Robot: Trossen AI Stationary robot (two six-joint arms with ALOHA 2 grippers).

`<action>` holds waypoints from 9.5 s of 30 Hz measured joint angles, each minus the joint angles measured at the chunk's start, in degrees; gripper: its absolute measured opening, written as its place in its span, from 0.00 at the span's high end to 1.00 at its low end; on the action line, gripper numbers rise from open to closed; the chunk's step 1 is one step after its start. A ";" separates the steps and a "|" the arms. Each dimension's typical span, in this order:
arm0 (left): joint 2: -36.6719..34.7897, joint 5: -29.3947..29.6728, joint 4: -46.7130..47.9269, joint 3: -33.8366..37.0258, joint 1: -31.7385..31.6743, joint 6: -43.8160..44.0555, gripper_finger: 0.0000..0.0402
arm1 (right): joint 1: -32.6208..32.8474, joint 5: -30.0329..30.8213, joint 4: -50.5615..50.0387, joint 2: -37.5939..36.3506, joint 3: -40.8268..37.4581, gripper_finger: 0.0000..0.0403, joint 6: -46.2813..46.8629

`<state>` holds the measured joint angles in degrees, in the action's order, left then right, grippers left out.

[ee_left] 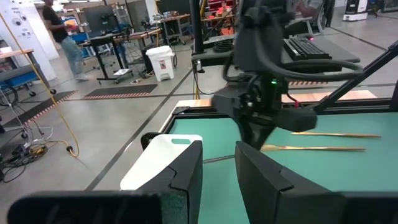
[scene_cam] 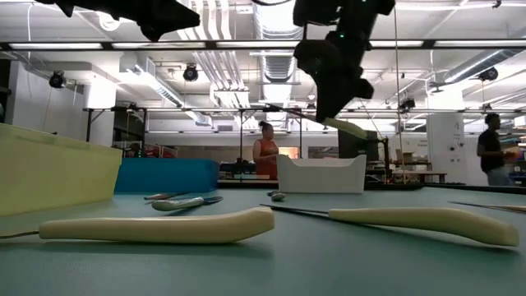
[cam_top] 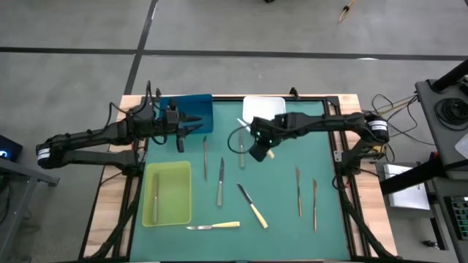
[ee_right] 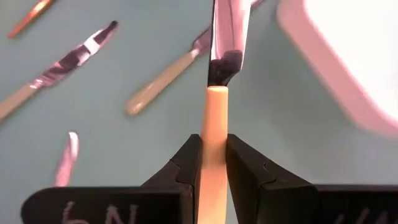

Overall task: Sort silverware by color (type)
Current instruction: Put the top yellow knife into the white bin, then put the left gold knife into the blue bin

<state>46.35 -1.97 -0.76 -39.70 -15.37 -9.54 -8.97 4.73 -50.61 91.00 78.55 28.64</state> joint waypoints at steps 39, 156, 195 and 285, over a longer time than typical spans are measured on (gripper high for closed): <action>-0.31 0.05 0.82 0.00 0.00 -0.46 0.81 | -19.80 16.48 -39.32 22.62 30.03 0.89 -39.64; 2.76 -0.26 6.95 -0.02 0.01 23.36 0.81 | -7.99 6.81 5.33 -9.85 1.19 0.84 -30.09; 37.08 -10.59 51.59 -28.20 3.77 55.23 0.81 | -0.15 11.35 47.58 -23.37 -31.09 0.84 -45.52; 59.42 16.60 48.68 -25.61 9.49 65.55 0.58 | -0.22 8.81 47.95 -31.33 -39.85 0.84 -43.21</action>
<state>105.77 14.63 47.92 -65.31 -5.87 56.01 -9.19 13.54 -2.66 59.66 38.70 -14.57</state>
